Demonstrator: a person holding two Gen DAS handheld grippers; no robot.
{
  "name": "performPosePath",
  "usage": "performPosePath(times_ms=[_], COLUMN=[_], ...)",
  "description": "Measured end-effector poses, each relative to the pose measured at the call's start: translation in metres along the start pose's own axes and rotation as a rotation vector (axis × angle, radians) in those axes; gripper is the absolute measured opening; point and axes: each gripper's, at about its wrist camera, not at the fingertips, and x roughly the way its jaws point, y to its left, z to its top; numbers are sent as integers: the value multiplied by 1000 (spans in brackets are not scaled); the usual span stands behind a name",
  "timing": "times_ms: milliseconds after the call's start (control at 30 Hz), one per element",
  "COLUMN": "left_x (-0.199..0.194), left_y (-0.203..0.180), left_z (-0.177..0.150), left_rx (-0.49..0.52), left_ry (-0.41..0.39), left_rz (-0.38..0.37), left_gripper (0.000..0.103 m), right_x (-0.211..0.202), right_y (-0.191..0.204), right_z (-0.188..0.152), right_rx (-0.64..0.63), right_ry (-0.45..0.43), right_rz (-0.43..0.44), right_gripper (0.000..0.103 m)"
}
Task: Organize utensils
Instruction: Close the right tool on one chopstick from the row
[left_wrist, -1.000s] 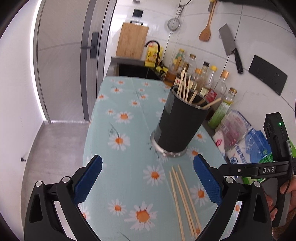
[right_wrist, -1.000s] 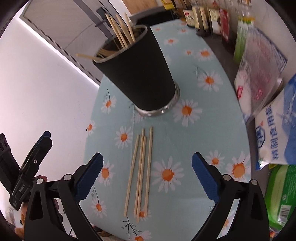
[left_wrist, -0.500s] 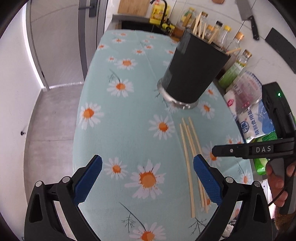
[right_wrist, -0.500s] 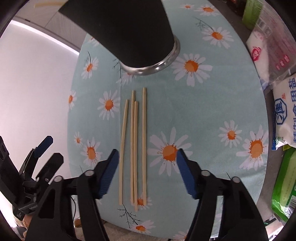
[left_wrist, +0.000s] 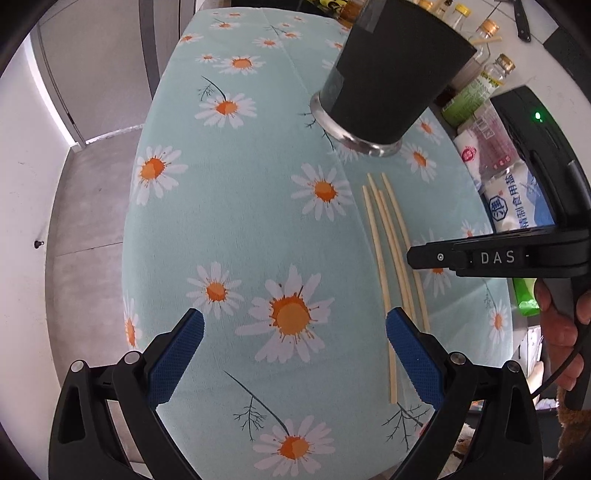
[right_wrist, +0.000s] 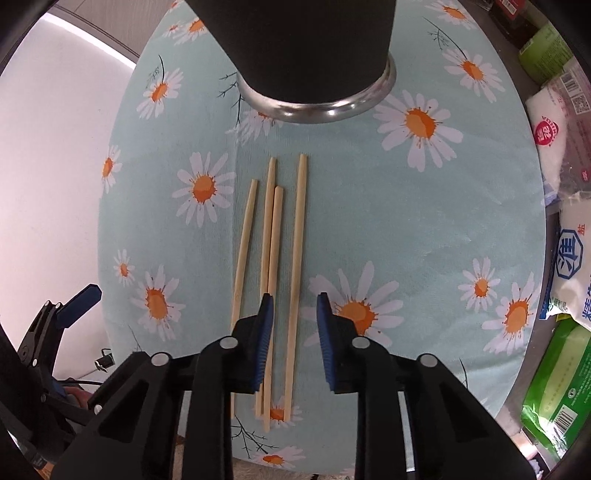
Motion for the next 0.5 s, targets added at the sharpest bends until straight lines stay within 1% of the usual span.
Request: performPosePath(times_ms=[200, 300, 367, 500], left_x=[3, 5, 6, 8], left_y=[-1, -1, -1, 5], left_z=[-1, -2, -3, -4], left_rx=[14, 22, 34, 14], left_ry=[24, 32, 37, 37], left_rz=[-2, -2, -1, -2], left_gripper=[96, 96, 96, 96], right_x=[5, 4, 4, 8], right_y=[3, 2, 6, 11], right_z=[4, 4, 6, 6], right_rx=[14, 11, 7, 1], right_ry=[-1, 5, 3, 3], right_rz=[-16, -27, -42, -82], right_gripper=[19, 16, 15, 15])
